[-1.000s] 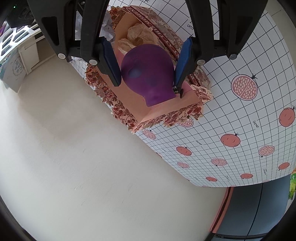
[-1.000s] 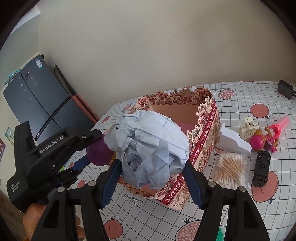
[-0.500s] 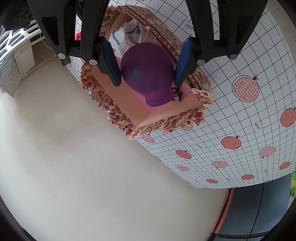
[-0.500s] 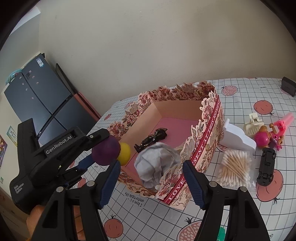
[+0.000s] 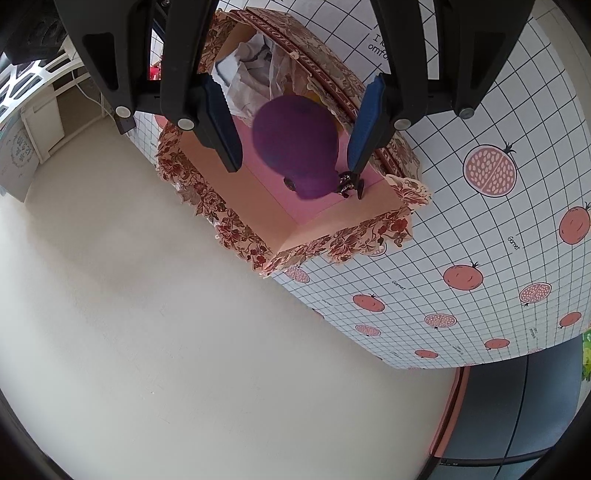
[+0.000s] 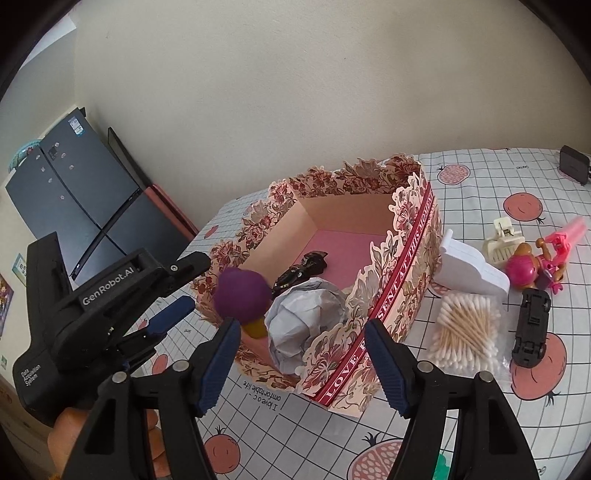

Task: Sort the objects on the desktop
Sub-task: 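Lower the purple bulb and crumpled paper into the gift box and release, then withdraw both open tools from the gift box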

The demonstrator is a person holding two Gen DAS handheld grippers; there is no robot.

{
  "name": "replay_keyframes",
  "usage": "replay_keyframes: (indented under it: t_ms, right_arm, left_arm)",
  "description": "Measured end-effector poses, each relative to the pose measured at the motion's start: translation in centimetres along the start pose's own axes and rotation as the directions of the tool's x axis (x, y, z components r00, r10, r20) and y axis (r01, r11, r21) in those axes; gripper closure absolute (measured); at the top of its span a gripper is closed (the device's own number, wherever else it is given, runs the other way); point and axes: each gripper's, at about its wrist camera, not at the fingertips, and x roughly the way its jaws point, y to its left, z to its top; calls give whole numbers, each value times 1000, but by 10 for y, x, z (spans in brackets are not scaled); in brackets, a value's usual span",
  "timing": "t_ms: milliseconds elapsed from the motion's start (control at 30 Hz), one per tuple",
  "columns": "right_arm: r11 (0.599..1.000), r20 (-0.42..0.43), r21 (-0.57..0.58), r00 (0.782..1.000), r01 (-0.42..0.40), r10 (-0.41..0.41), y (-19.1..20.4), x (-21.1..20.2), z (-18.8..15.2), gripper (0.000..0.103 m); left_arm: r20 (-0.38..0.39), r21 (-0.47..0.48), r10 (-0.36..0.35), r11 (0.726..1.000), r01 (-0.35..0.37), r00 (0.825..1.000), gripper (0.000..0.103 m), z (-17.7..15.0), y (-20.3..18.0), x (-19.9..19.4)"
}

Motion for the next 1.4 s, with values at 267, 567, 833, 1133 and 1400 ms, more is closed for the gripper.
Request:
replay_keyframes:
  t_ms: [267, 567, 833, 1133, 1400]
  right_arm:
    - [1000, -5, 15, 1000, -4, 4, -7, 3, -4, 30]
    - [1000, -5, 29, 1000, -7, 7, -12, 4, -4, 30]
    - [999, -4, 32, 1000, 2, -2, -15, 2, -1, 30]
    - [999, 2, 9, 999, 54, -54, -12, -19, 10, 30]
    - [986, -35, 51, 987, 159, -157, -26, -46, 17, 30]
  left_arm:
    - [6, 28, 14, 999, -14, 1000, 42, -2, -3, 0]
    - [11, 51, 27, 998, -27, 1000, 42, -3, -7, 2]
    - [-29, 44, 28, 999, -26, 999, 41, -3, -8, 4]
    - [-14, 81, 15, 997, -14, 1000, 41, -1, -25, -11]
    - [-68, 113, 56, 992, -48, 996, 41, -5, -40, -14]
